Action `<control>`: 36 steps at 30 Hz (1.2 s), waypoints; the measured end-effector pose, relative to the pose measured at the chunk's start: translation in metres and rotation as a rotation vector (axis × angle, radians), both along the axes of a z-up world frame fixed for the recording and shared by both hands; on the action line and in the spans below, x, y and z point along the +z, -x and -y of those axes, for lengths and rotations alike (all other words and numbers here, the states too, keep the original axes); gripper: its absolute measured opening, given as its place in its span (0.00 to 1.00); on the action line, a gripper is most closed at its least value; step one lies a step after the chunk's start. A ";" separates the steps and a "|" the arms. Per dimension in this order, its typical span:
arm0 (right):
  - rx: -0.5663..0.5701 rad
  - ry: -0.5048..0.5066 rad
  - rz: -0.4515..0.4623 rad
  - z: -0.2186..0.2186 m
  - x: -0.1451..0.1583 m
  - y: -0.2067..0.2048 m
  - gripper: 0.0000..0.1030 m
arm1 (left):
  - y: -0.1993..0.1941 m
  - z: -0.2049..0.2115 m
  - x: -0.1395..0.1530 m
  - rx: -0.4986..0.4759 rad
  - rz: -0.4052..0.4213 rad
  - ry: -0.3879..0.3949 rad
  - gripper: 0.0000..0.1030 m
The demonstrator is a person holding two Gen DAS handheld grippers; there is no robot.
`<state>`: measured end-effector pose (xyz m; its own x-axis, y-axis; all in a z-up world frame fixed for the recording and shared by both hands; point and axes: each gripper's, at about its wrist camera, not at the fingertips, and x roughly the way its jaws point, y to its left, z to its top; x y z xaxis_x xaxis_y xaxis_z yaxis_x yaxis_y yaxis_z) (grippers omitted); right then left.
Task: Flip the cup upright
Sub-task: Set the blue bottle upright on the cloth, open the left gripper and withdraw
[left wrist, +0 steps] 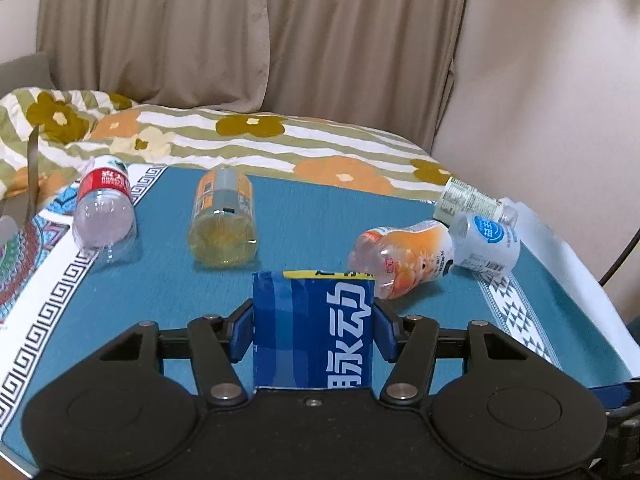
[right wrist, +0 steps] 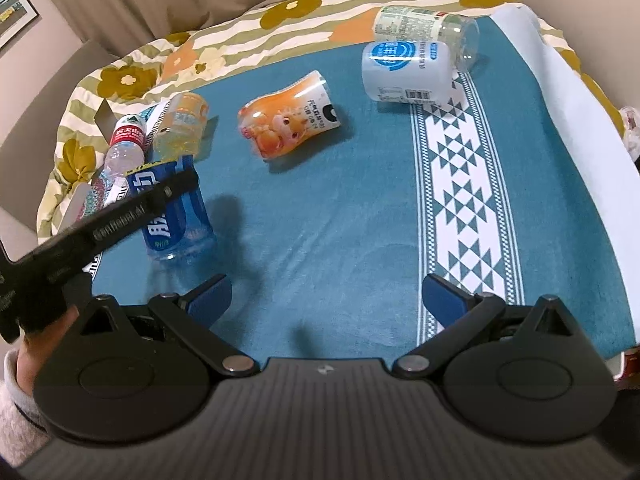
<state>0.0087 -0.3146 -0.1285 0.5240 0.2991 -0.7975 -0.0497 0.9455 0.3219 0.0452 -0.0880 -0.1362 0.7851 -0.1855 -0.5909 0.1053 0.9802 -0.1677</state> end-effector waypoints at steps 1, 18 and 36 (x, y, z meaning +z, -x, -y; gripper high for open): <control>0.004 -0.002 0.004 -0.001 0.000 0.000 1.00 | 0.002 -0.003 0.001 0.003 0.029 0.026 0.61; -0.008 0.004 -0.007 0.000 -0.010 0.004 1.00 | 0.001 0.007 -0.012 0.004 0.175 -0.046 0.66; -0.034 -0.010 0.057 -0.001 0.022 0.014 1.00 | 0.010 0.005 0.023 -0.039 0.128 -0.086 0.97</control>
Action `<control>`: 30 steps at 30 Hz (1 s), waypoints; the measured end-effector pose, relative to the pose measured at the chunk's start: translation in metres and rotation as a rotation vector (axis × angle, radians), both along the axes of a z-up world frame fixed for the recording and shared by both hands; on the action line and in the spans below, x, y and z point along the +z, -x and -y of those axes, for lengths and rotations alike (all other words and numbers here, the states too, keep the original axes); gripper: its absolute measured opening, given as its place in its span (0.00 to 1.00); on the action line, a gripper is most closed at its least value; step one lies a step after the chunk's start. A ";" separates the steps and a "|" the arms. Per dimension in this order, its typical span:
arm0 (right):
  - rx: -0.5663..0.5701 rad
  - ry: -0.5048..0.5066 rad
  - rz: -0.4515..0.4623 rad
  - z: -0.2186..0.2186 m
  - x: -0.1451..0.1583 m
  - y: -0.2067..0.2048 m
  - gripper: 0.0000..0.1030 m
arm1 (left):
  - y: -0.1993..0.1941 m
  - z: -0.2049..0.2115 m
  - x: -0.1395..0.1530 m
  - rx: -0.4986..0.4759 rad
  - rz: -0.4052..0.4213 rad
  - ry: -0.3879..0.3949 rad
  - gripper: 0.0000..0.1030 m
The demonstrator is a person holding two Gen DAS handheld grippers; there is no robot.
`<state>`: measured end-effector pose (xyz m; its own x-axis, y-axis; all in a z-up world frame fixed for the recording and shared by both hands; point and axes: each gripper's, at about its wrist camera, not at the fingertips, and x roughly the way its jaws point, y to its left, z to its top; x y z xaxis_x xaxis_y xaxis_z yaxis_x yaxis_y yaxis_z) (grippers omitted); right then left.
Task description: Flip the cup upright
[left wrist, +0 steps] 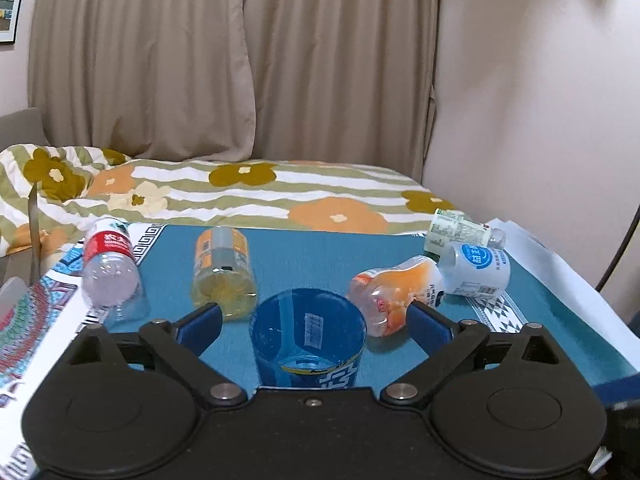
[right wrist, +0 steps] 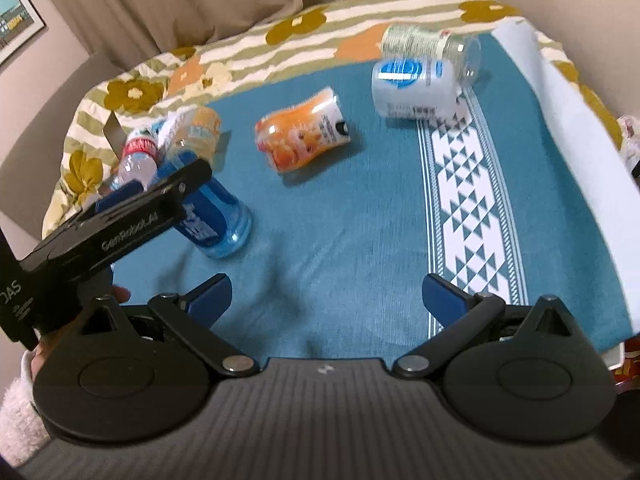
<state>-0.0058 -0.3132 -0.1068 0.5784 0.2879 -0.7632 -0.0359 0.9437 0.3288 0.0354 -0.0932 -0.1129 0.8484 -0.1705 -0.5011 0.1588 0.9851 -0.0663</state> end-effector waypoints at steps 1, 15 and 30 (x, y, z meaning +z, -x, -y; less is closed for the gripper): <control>-0.007 0.002 0.006 0.000 0.006 0.001 1.00 | 0.002 -0.002 0.008 -0.001 -0.011 -0.002 0.97; -0.034 0.200 0.099 -0.035 0.099 0.006 1.00 | 0.031 -0.053 0.107 0.040 -0.232 -0.039 1.00; -0.061 0.310 0.099 -0.061 0.093 0.020 1.00 | 0.051 -0.076 0.102 0.072 -0.271 -0.086 1.00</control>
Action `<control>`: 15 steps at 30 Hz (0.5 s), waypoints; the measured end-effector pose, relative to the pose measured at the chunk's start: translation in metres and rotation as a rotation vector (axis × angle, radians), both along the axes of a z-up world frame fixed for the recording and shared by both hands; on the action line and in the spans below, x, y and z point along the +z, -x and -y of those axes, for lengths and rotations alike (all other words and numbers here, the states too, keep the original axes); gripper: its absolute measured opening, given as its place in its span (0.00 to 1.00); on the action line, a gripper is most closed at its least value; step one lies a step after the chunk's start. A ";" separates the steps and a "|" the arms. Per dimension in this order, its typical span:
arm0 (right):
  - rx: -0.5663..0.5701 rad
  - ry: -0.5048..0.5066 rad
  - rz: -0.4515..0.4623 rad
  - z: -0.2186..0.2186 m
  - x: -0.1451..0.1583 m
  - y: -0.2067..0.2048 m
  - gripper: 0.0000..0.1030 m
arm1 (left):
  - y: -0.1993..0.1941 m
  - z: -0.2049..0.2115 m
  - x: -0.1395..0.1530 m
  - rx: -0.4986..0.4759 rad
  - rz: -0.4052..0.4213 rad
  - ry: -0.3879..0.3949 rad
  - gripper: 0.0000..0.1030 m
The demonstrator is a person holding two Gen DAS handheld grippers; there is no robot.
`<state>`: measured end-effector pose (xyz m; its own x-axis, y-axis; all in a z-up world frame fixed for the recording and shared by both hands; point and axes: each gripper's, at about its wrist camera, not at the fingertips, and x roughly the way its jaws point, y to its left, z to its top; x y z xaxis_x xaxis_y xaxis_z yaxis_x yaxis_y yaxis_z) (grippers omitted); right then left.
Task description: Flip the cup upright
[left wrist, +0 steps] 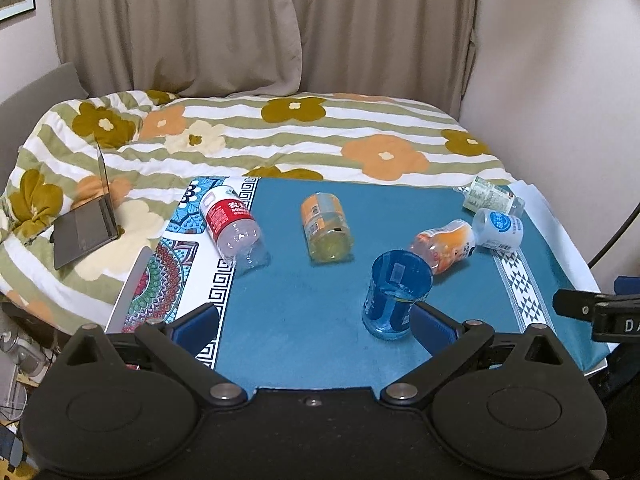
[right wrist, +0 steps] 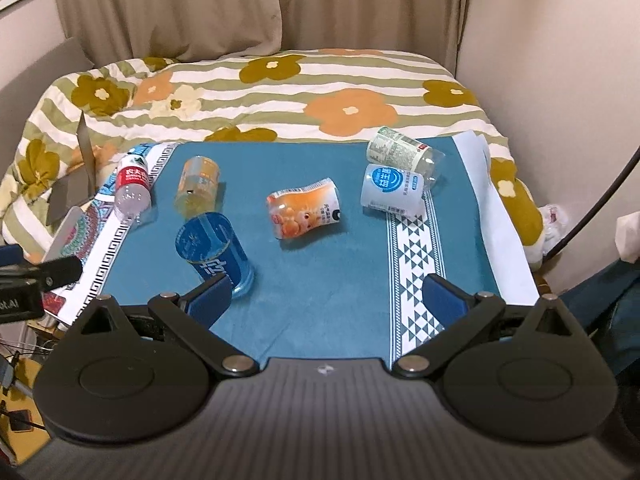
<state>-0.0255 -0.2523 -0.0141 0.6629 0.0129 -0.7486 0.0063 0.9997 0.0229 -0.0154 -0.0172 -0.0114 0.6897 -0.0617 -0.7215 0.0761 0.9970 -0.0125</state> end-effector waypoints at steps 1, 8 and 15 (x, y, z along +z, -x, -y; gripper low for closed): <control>-0.004 -0.001 -0.001 0.000 0.000 0.000 1.00 | 0.000 0.000 0.001 -0.005 0.001 0.002 1.00; -0.022 0.006 0.004 0.000 0.001 0.003 1.00 | 0.000 0.001 0.003 -0.019 0.014 0.008 1.00; -0.025 0.009 0.009 0.000 0.002 0.004 1.00 | 0.000 0.000 0.003 -0.020 0.020 0.005 1.00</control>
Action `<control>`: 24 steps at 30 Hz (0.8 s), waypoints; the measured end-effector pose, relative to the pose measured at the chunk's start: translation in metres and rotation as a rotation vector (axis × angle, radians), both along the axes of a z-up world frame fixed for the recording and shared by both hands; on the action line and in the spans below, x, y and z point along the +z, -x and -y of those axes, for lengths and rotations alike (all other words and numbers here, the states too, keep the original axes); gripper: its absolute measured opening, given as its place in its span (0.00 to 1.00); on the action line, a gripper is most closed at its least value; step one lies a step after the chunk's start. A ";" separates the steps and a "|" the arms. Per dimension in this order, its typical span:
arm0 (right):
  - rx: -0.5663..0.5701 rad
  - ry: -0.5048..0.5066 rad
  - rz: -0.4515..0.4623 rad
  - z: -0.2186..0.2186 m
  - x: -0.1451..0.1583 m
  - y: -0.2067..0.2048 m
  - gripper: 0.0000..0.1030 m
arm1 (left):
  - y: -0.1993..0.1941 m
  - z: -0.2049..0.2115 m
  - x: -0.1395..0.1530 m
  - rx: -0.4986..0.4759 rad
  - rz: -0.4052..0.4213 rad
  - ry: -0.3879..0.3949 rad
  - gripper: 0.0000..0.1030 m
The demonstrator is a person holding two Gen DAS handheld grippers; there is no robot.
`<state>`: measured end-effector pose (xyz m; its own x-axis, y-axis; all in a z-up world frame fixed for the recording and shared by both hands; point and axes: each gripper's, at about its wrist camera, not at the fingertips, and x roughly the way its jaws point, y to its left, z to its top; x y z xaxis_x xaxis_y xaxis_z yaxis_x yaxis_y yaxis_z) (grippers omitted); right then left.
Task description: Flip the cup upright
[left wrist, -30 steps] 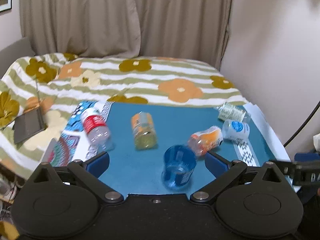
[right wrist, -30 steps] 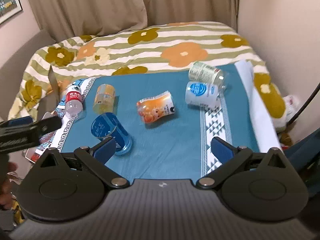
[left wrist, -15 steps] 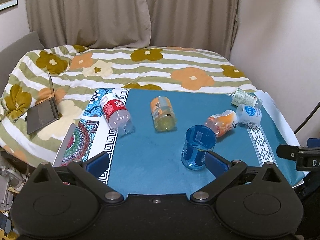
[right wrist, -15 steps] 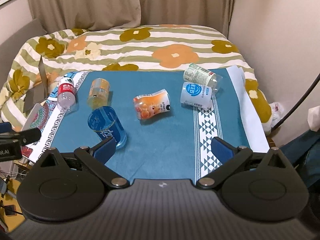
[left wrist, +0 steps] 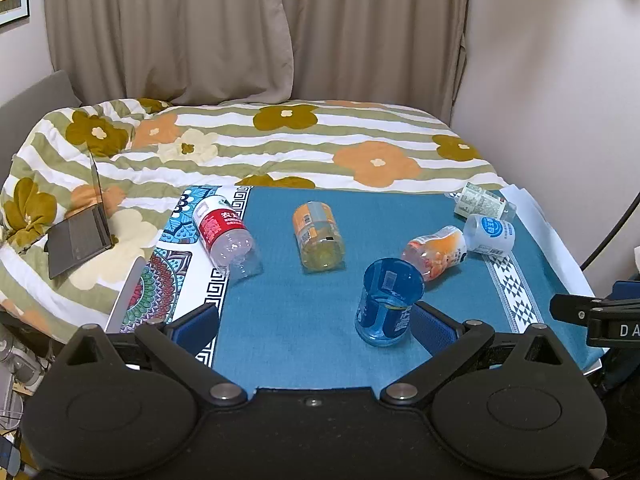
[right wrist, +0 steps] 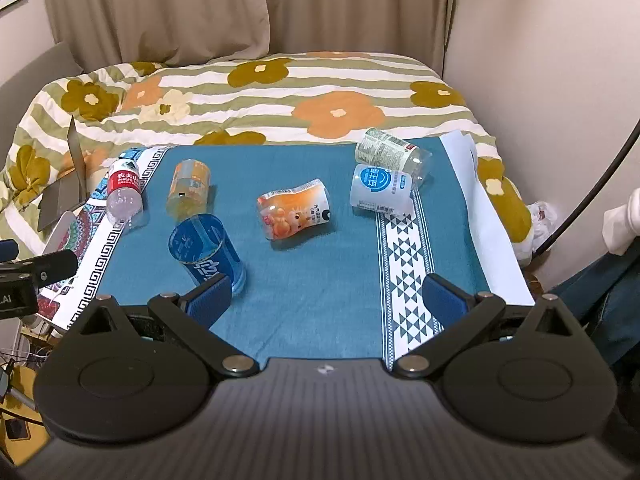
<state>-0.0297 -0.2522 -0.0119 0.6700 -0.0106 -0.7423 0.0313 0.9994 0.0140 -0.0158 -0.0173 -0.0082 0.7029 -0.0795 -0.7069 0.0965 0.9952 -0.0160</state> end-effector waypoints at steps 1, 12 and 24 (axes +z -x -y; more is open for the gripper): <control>0.000 0.000 -0.001 0.000 0.000 0.000 1.00 | 0.000 0.000 0.000 0.001 0.001 -0.002 1.00; -0.008 -0.005 0.003 -0.001 0.000 0.000 1.00 | 0.000 -0.001 0.003 0.006 0.017 -0.025 1.00; -0.020 -0.002 -0.002 0.001 -0.001 -0.002 1.00 | -0.005 0.002 0.002 0.019 0.020 -0.061 1.00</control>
<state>-0.0280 -0.2535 -0.0131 0.6682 -0.0225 -0.7437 0.0515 0.9985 0.0160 -0.0104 -0.0192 -0.0063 0.7182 -0.0229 -0.6955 0.0772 0.9959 0.0469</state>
